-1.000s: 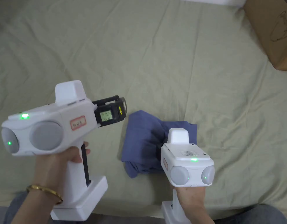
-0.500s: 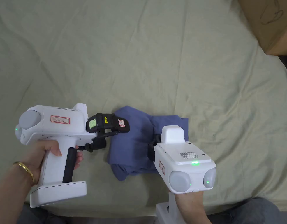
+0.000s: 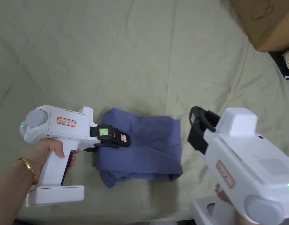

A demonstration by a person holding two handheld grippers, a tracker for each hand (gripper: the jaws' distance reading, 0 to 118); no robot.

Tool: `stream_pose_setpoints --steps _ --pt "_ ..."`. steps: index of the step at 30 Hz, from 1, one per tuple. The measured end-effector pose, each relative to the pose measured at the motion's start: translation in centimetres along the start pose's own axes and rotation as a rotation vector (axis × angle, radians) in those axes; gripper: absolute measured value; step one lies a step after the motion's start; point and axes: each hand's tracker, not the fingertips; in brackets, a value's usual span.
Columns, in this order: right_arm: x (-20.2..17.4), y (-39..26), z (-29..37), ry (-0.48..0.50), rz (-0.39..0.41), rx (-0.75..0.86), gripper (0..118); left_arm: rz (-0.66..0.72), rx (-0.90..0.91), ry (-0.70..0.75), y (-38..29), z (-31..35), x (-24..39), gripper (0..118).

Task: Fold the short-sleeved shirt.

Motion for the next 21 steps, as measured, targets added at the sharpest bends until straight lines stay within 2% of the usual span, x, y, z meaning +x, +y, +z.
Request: stream_pose_setpoints --steps 1,3,4,10,13,21 --pt "0.4 0.4 0.5 -0.005 -0.001 0.013 0 -0.006 0.003 0.031 0.0 0.1 0.6 25" --pt "1.0 1.1 1.4 -0.019 -0.003 0.044 0 0.033 -0.015 0.109 0.3 0.2 1.7 22" --pt "1.1 1.3 1.8 -0.022 -0.002 0.054 0 0.051 -0.016 0.130 0.4 0.4 2.3 21" --pt "2.1 2.0 3.8 -0.017 -0.001 0.084 0 -0.059 0.023 0.185 0.5 6.0 5.7 20" --pt "1.8 2.3 4.4 -0.002 0.004 0.093 0 -0.093 0.060 0.289 0.6 11.8 5.2 20" --pt "0.0 2.7 3.3 0.049 0.054 0.099 0 0.005 0.167 0.587 0.9 29.4 -1.5 21"
